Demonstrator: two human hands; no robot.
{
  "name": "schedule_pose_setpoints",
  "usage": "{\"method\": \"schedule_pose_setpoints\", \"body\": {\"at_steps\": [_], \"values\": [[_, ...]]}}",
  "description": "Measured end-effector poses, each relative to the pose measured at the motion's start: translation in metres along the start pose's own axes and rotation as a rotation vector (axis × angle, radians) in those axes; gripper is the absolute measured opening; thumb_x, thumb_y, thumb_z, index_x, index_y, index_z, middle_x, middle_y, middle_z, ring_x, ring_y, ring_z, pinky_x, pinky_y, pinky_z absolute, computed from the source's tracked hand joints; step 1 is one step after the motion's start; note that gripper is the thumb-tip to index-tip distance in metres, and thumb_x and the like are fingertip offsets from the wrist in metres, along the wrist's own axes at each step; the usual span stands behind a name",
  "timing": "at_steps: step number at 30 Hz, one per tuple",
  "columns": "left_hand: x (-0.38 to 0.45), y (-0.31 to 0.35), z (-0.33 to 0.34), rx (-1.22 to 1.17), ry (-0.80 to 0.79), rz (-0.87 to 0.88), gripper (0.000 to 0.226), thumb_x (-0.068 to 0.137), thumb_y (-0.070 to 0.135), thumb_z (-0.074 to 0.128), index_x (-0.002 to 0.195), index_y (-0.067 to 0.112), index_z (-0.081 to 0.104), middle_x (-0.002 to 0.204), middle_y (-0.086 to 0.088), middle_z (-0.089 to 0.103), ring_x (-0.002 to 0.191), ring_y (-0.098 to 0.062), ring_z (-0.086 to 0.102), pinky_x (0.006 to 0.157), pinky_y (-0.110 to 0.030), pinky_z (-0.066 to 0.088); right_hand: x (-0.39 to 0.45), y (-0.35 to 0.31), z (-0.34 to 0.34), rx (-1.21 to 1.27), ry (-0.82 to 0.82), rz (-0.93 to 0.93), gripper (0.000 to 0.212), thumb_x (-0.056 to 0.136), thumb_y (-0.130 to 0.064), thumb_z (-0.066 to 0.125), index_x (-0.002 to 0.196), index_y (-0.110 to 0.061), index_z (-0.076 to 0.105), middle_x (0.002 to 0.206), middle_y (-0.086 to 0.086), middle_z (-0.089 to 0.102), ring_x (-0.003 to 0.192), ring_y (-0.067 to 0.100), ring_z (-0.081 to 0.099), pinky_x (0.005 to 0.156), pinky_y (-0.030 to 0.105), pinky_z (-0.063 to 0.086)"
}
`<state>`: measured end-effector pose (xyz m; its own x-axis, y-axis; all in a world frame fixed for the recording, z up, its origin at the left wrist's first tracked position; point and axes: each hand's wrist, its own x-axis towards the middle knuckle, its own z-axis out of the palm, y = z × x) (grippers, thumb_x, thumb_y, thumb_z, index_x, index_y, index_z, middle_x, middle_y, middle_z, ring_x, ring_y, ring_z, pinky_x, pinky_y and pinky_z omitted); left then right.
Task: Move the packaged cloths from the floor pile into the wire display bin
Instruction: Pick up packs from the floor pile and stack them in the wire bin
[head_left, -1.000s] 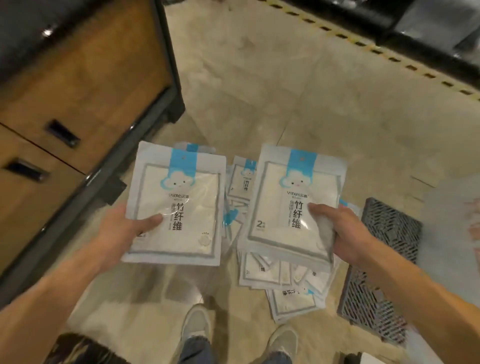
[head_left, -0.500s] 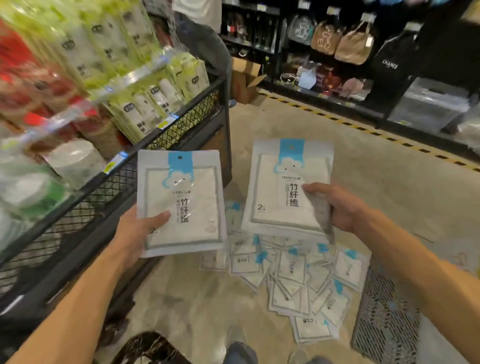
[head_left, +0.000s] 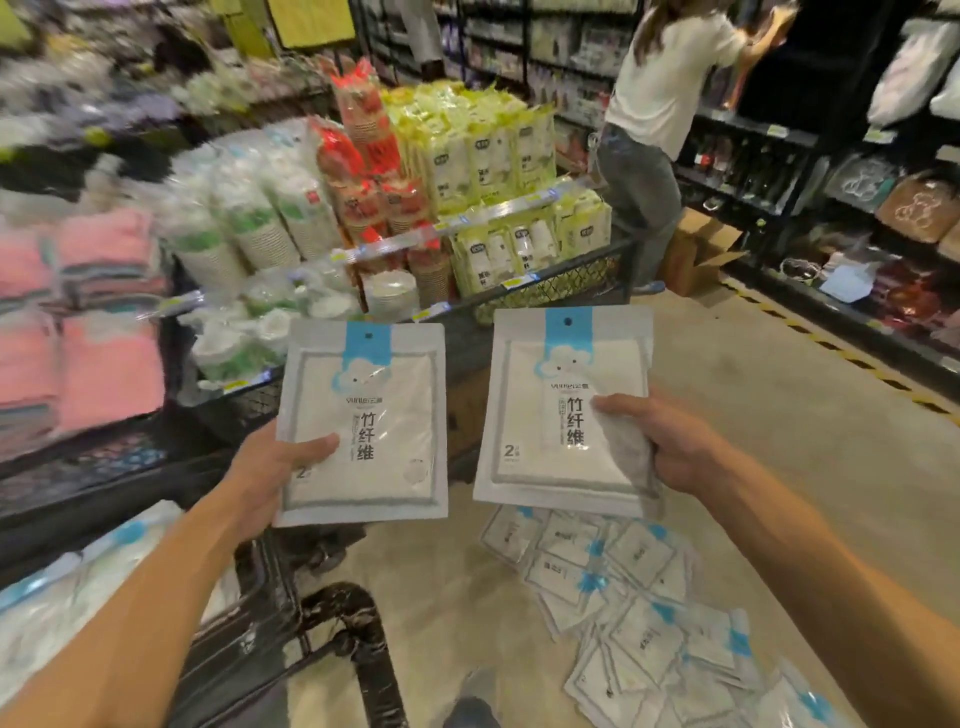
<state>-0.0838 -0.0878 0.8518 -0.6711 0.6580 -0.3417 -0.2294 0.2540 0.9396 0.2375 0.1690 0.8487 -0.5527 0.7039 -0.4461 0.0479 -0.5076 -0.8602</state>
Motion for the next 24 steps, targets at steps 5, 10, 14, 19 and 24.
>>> {"method": "schedule_pose_setpoints", "body": {"at_steps": [5,10,14,19,24], "values": [[-0.074,-0.021,-0.05,-0.06,0.154,-0.002,0.046,0.074,0.008,0.078,0.119,0.015,0.067,0.108,-0.01,0.078,0.099,-0.032,0.075,0.087,-0.051,0.057,-0.015,0.014,0.049,0.002,-0.149,-0.007,0.036,0.091,0.004,0.066,0.127,-0.002,0.065,0.116,0.018,0.076,0.105,0.035,0.074,0.076,0.039,0.065],[-0.127,-0.035,-0.113,-0.098,0.301,0.022,0.046,0.077,0.01,0.079,0.121,0.017,0.067,0.111,-0.01,0.077,0.106,-0.035,0.072,0.097,-0.061,0.053,-0.029,0.025,0.114,-0.082,-0.294,0.006,0.041,0.092,0.002,0.067,0.132,-0.003,0.062,0.115,0.018,0.076,0.104,0.036,0.074,0.078,0.042,0.064],[-0.163,-0.045,-0.172,-0.147,0.336,0.024,0.05,0.078,0.011,0.078,0.125,0.014,0.065,0.113,-0.012,0.076,0.104,-0.036,0.073,0.095,-0.061,0.054,-0.042,0.037,0.18,-0.15,-0.372,0.015,0.035,0.093,0.002,0.066,0.128,-0.001,0.064,0.114,0.019,0.076,0.103,0.037,0.074,0.075,0.041,0.065],[-0.204,-0.066,-0.26,-0.197,0.381,0.03,0.055,0.078,0.009,0.078,0.131,0.011,0.063,0.12,-0.018,0.073,0.108,-0.041,0.071,0.099,-0.063,0.051,-0.06,0.075,0.27,-0.184,-0.469,0.041,0.037,0.092,0.003,0.066,0.129,0.001,0.064,0.115,0.022,0.075,0.106,0.041,0.073,0.079,0.046,0.065],[-0.24,-0.085,-0.343,-0.201,0.464,0.03,0.049,0.077,0.007,0.077,0.124,0.008,0.065,0.112,-0.018,0.076,0.1,-0.039,0.074,0.092,-0.057,0.056,-0.079,0.127,0.357,-0.231,-0.567,0.095,0.037,0.092,0.002,0.066,0.129,0.003,0.064,0.116,0.023,0.074,0.105,0.041,0.073,0.082,0.046,0.063]]}}
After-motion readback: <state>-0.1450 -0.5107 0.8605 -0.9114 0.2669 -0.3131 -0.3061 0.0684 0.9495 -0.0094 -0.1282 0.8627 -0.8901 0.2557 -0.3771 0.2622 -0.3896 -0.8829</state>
